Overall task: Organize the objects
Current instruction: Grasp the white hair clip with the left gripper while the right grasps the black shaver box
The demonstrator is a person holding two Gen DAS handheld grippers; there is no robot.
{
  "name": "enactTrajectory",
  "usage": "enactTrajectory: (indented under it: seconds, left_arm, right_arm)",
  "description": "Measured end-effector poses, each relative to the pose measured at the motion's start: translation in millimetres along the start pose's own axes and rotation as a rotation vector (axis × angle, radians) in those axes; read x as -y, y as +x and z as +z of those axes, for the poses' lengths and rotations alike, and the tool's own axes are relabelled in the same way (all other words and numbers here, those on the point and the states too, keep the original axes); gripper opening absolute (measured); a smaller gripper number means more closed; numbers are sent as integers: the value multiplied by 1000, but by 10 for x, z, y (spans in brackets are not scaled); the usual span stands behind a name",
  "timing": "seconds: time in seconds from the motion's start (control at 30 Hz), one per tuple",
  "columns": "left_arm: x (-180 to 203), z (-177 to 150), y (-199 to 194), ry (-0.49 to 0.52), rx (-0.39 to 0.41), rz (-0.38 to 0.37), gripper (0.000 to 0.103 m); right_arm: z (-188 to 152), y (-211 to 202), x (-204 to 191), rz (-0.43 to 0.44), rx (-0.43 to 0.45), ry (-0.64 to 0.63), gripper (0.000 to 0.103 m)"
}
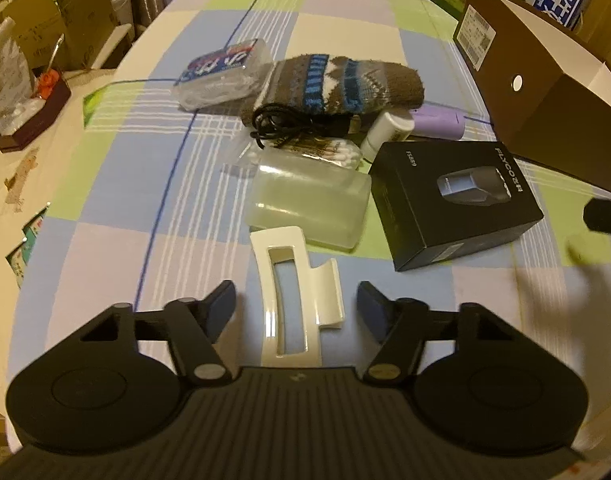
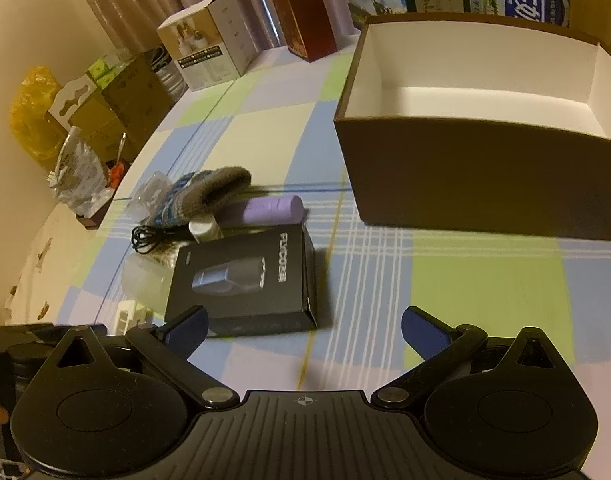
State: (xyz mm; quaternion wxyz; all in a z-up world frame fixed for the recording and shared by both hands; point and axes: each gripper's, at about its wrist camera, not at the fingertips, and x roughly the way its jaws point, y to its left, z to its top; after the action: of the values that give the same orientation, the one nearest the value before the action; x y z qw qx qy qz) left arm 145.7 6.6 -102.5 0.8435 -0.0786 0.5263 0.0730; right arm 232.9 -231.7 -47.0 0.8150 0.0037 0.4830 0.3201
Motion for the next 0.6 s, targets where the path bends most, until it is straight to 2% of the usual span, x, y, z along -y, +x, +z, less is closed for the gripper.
enactTrajectory:
  seconds: [0.07, 0.13, 0.2, 0.3, 0.37, 0.47, 0.6]
  left_arm:
    - [-5, -9, 36, -9, -3, 0, 37]
    - [-16, -32, 36, -17, 5, 10, 36]
    - [-30, -65, 6, -26, 12, 18, 36]
    - [-78, -116, -53, -39, 19, 31, 36]
    - [-138, -148, -90, -61, 22, 49, 36]
    - [-259, -201, -148, -101, 25, 76, 36]
    - [-407, -278, -212, -140, 23, 112, 36]
  right_arm:
    - [52, 33, -14, 14, 14, -18, 101]
    - [104, 72, -48, 38, 34, -45, 100]
    - [169, 124, -91, 67, 53, -78, 85]
    - [272, 269, -148, 110, 64, -113, 69]
    - [328, 393, -185, 136, 68, -135, 64]
    - [414, 584, -234, 164, 70, -164, 60]
    - [526, 866, -233, 178, 38, -171, 60]
